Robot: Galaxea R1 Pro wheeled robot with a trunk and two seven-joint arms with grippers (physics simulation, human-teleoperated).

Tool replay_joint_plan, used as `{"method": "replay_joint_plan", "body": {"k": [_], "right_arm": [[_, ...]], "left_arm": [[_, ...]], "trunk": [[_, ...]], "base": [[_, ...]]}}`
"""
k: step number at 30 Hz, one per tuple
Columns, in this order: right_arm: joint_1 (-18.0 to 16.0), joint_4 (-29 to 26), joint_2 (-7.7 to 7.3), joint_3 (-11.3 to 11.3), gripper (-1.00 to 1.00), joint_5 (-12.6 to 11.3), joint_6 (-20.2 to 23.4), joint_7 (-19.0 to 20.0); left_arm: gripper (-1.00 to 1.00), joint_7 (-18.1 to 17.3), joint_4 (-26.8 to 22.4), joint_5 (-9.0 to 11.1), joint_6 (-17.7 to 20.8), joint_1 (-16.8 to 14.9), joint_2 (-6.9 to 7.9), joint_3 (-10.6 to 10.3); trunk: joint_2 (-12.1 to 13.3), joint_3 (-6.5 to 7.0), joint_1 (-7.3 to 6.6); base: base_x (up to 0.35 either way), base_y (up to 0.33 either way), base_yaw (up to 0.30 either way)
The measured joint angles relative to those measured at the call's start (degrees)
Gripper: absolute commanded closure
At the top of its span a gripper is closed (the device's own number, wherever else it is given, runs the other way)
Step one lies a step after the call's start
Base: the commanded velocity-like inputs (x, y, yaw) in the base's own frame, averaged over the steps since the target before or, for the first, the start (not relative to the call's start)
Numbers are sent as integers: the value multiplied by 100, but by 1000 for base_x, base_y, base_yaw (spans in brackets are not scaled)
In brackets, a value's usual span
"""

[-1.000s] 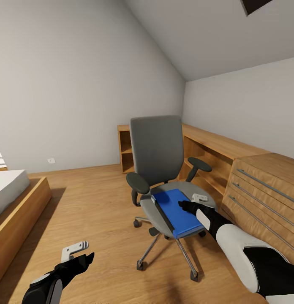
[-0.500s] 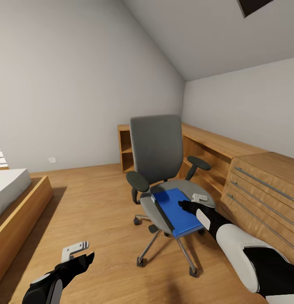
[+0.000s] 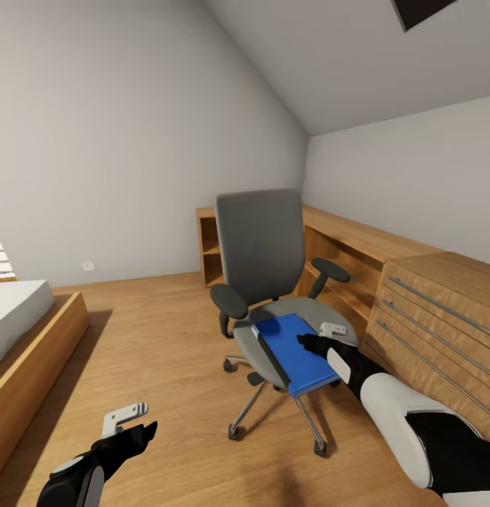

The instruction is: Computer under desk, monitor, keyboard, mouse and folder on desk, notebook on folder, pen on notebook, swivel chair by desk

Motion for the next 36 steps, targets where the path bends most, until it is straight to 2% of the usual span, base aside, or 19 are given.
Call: {"method": "replay_joint_plan", "body": {"k": [8, 13, 36], "right_arm": [[0, -1, -1, 1, -100, 9, 0, -2], [3, 134, -1, 18, -100, 9, -1, -6], [3, 135, 4, 20, -100, 9, -2, 0]], "left_arm": [[-100, 0, 0, 4, 0, 0, 0, 0], [-100, 0, -1, 5, 0, 0, 0, 0], [-100, 5, -1, -3, 0, 0, 0, 0]], "trunk": [[0, 0, 0], [200, 88, -108], [1122, 501, -614]], "base": [[0, 0, 0], [0, 0, 0], [0, 0, 0]]}}
